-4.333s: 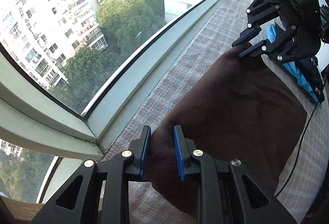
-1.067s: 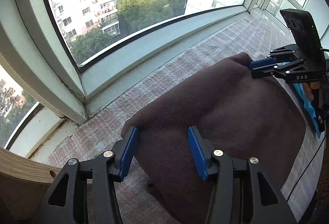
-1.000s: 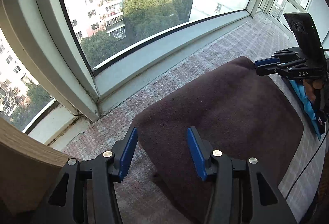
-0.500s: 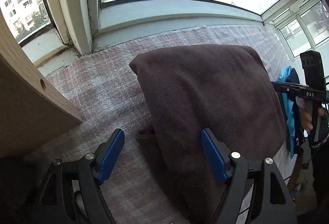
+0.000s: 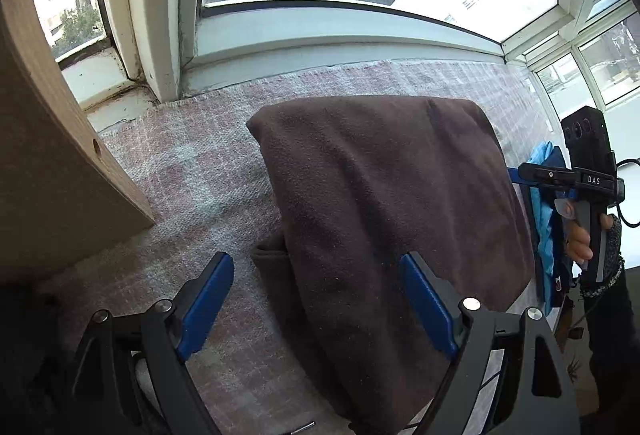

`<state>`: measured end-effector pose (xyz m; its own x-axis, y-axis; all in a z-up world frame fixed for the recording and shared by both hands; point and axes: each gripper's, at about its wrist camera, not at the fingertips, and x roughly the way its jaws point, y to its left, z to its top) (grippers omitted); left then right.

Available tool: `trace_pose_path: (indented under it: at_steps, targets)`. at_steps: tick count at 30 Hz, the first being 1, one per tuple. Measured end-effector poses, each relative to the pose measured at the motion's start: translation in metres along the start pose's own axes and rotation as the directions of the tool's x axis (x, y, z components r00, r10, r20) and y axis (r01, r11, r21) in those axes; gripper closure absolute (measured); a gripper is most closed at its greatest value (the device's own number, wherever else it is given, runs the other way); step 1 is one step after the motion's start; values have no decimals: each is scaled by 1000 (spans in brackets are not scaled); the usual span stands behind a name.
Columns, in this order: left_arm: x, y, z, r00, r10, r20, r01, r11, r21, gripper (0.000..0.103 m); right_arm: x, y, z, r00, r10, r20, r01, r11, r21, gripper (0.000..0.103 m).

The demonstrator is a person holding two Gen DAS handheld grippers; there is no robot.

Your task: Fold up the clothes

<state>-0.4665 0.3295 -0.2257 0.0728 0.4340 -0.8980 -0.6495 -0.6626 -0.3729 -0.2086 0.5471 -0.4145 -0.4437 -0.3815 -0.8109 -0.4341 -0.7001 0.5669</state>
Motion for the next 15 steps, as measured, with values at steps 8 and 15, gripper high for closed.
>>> trace_pose_path:
  at_steps: [8, 15]
  targets:
    - [26, -7, 9, 999, -4, -41, 4, 1000, 1, 12, 11, -2, 9, 998, 32, -47, -33, 999, -20, 37]
    - [33, -24, 14, 997, -1, -74, 3, 1000, 28, 13, 5, 10, 16, 1000, 8, -27, -9, 999, -51, 37]
